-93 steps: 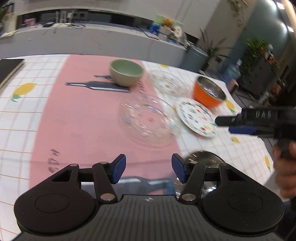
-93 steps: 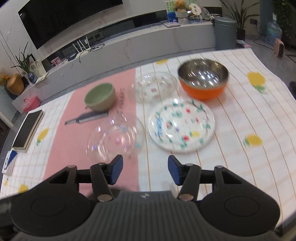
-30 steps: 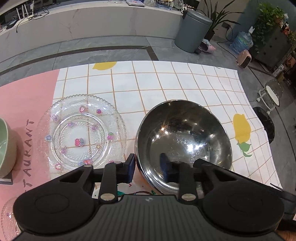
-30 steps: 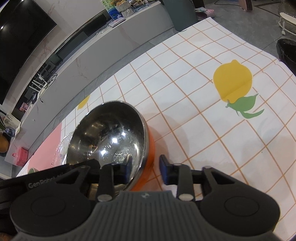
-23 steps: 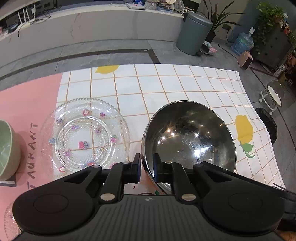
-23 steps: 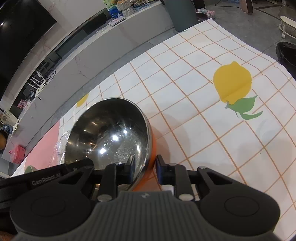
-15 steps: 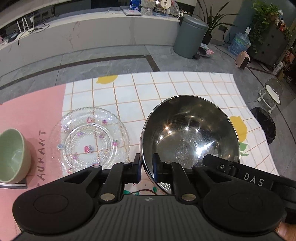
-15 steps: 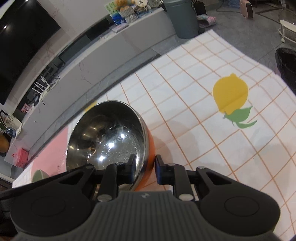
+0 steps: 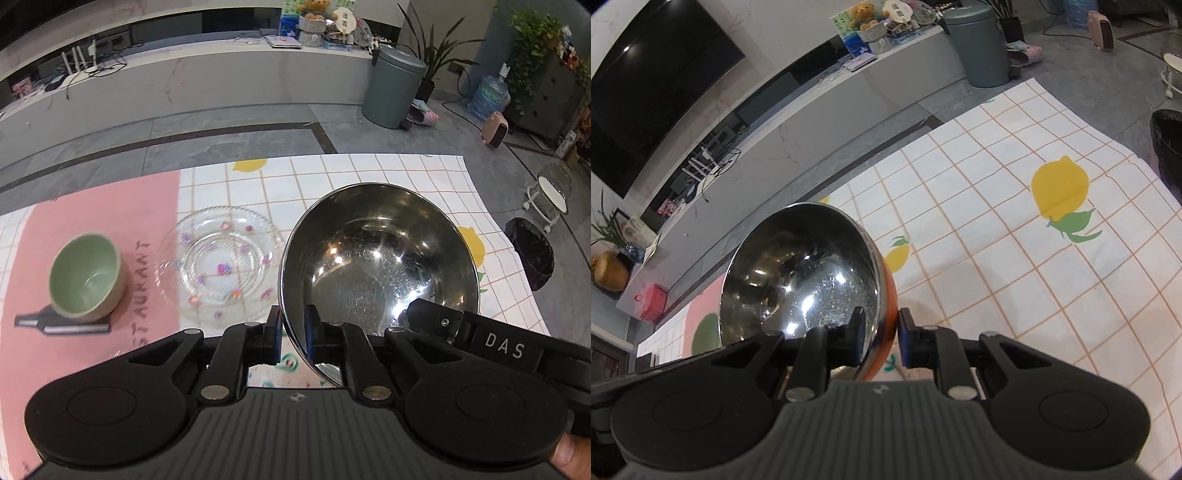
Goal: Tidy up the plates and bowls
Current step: 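Lift and carry the nested bowls with both tools across the table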
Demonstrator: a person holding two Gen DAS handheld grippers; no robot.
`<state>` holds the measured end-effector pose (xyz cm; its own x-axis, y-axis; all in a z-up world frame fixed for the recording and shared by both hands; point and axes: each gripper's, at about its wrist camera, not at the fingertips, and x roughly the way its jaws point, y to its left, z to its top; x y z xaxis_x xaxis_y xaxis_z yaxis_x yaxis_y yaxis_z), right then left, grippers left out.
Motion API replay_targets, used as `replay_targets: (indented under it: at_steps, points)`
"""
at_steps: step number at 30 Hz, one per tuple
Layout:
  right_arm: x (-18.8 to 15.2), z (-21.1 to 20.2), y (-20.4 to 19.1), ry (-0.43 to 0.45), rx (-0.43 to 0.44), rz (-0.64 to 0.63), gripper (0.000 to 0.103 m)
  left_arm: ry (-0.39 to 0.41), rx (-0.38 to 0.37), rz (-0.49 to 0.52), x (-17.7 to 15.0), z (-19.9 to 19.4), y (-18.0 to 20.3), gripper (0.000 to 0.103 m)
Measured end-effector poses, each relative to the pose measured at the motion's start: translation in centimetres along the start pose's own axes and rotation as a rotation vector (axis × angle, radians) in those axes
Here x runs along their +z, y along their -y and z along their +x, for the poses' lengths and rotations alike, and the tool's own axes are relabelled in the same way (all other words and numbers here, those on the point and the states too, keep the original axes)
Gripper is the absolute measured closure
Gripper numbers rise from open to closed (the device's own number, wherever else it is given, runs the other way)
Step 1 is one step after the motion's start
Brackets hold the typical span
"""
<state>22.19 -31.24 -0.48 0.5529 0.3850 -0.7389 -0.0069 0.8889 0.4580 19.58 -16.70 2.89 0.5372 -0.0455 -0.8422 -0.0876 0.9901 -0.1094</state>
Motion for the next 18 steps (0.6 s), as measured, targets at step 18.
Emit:
replay_targets:
  at_steps: [18]
  points:
    - [-5.5, -6.2, -4.0, 0.0, 0.061, -0.15, 0.087, 0.061, 0.01, -0.114, -6.9, -7.0, -3.1, 0.088]
